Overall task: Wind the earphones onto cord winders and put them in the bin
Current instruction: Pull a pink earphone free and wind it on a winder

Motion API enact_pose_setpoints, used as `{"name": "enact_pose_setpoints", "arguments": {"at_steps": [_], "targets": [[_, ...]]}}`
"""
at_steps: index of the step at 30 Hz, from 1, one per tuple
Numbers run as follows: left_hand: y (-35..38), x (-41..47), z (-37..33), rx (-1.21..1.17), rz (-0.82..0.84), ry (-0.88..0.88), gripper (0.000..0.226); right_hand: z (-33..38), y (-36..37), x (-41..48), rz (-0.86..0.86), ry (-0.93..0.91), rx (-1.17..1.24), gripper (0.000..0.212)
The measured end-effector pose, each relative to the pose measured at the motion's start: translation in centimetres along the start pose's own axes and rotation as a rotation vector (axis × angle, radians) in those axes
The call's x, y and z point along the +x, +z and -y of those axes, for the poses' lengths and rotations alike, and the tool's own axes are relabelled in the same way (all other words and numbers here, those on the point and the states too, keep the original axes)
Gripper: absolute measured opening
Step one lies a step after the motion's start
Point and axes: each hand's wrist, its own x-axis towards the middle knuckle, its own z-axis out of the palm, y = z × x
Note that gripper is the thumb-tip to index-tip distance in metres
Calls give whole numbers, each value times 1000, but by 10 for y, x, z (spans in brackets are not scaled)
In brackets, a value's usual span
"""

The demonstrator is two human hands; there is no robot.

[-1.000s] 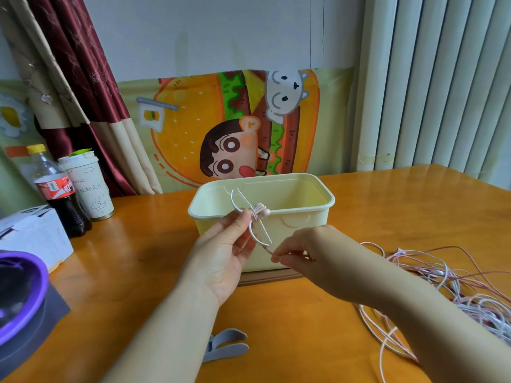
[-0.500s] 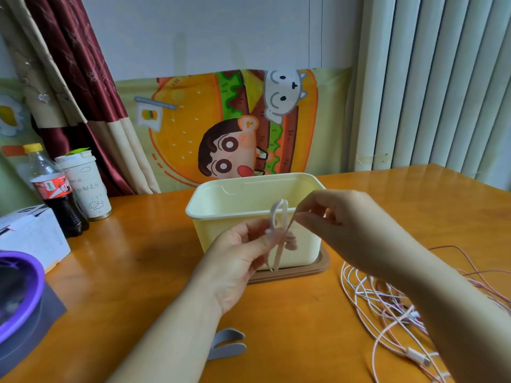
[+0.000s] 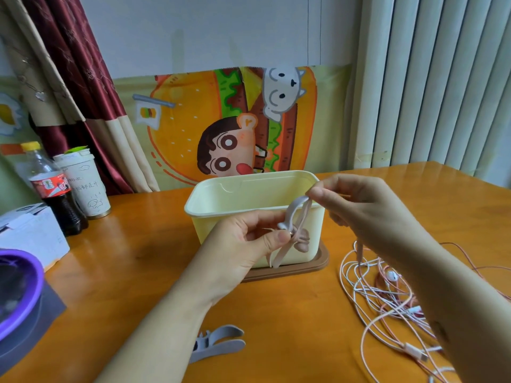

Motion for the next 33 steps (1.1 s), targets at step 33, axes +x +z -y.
{"name": "enact_pose_setpoints", "arguments": {"at_steps": [33], "targets": [[-3, 4, 0, -413, -64, -74, 26, -20, 44, -6, 150, 325, 427, 24]]}}
